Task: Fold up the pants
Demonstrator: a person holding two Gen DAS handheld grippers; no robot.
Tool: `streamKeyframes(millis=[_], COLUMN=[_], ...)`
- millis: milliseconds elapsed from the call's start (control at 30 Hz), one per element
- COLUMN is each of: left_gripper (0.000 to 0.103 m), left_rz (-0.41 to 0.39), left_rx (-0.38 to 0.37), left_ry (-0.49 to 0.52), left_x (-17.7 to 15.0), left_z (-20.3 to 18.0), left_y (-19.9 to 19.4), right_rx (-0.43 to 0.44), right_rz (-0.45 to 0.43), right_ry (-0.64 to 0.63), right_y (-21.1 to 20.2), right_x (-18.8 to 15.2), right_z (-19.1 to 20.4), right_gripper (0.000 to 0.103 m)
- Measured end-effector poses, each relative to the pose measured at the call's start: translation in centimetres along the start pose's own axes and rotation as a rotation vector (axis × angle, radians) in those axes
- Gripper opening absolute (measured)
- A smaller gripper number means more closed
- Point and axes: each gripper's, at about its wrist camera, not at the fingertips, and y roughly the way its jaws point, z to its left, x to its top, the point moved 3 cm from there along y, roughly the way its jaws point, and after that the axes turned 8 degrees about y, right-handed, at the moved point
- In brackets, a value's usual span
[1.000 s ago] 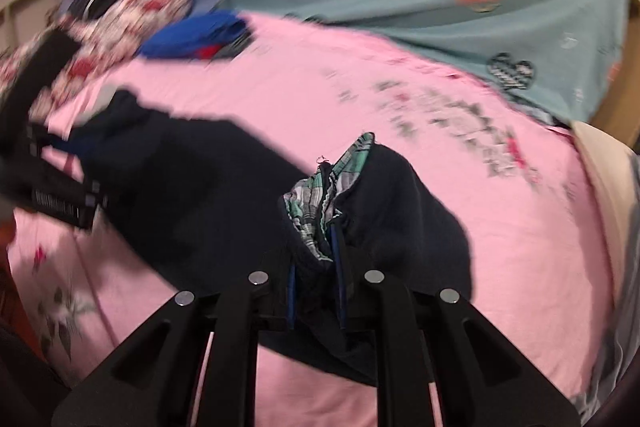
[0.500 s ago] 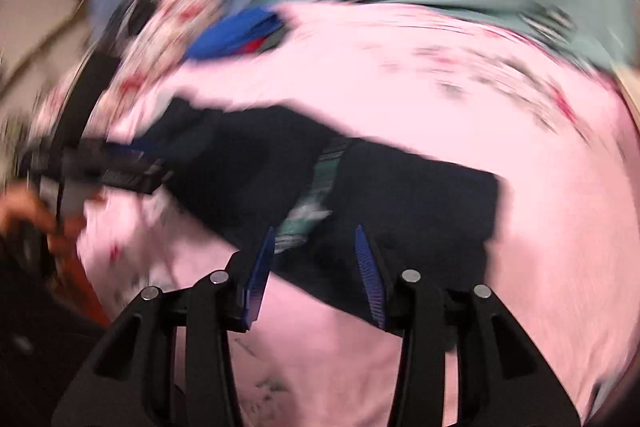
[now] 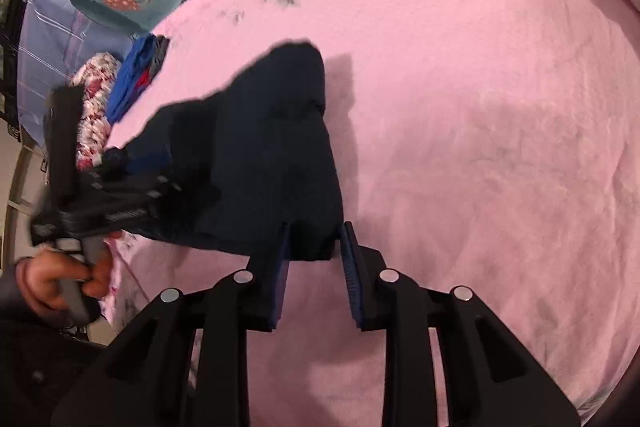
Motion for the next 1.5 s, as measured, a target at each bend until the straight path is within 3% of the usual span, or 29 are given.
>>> streamKeyframes(millis=[100,200,233,300,333,433,533,633,700,767,833,900,1000,1100,1200,1267,1400,1500], left_gripper=[0.088,0.091,0.092,0.091,0.091,0.091,0.091,0.090,0.090,0.090,0.091,0.091,0.091,0.091,0.091,0.091,0.091,0.091], left_rz=[0.000,-0.004,-0.004,-0.006,-0.010,-0.061,-0.078,-0.062,-0.048,-0.042,-0.042,-0.034,-0.017,-0.032,-0.071,-0.099,-0.148,-0.153], left_rx=[-0.008,0.008,0.006,-0.003,0.006,0.001,0.080,0.143,0.180,0.209,0.237,0.260,0.275,0.278,0.288,0.285,0.257,0.225], left_ry=[-0.021,-0.030,-0.038,-0.069,-0.091,-0.155,-0.201,-0.269,-0.334,-0.384,-0.436,-0.473,-0.508,-0.519,-0.528,-0.547,-0.612,-0.636], left_x=[0.0,-0.1,-0.3,0.3,0.2,-0.4,-2.1,-4.1,-5.8,-7.2,-9.2,-11.0,-13.4,-14.8,-16.5,-17.5,-20.4,-22.0], left_z=[0.1,0.4,0.1,0.3,0.8,2.6,4.1,5.6,6.9,8.1,9.6,11.2,14.1,17.4,21.7,24.6,31.7,34.6], left_y=[0.0,0.3,0.3,0.0,-0.6,-3.0,-4.7,-5.4,-6.1,-7.1,-8.3,-8.9,-9.1,-9.8,-11.5,-12.5,-13.8,-13.8], right_rx=[0.111,0.183,0.181,0.090,0.105,0.139,0.225,0.109,0.107,0.100,0.157,0.159,0.039,-0.129,-0.075,-0.032,0.023,0.034], right_rz=[-0.097,-0.057,-0.024,0.020,0.022,-0.002,-0.012,0.090,0.095,0.106,0.053,0.038,0.116,0.037,-0.035,-0.058,-0.037,-0.012], right_ry=[0.033,0.014,0.009,-0.018,-0.007,0.014,-0.069,-0.159,-0.168,-0.174,-0.254,-0.324,-0.397,-0.483,-0.432,-0.469,-0.619,-0.695], right_y=[-1.2,1.3,2.6,5.9,6.0,3.4,1.4,4.9,5.2,4.0,2.5,2.6,7.0,6.8,4.8,4.9,8.7,12.0], right_x=[2.8,4.6,4.9,5.0,5.3,5.4,4.4,2.6,2.4,3.1,3.4,2.6,0.4,-0.5,-1.1,-2.3,-6.1,-8.3], right_z=[0.9,2.0,2.1,0.8,0.6,1.4,3.4,2.8,2.4,4.0,6.5,8.0,8.6,11.5,15.0,19.2,28.5,34.4], right_gripper=[0.027,0.026,0.026,0.013,0.013,0.017,0.019,0.019,0.016,0.021,0.023,0.030,0.040,0.040,0.042,0.045,0.046,0.048])
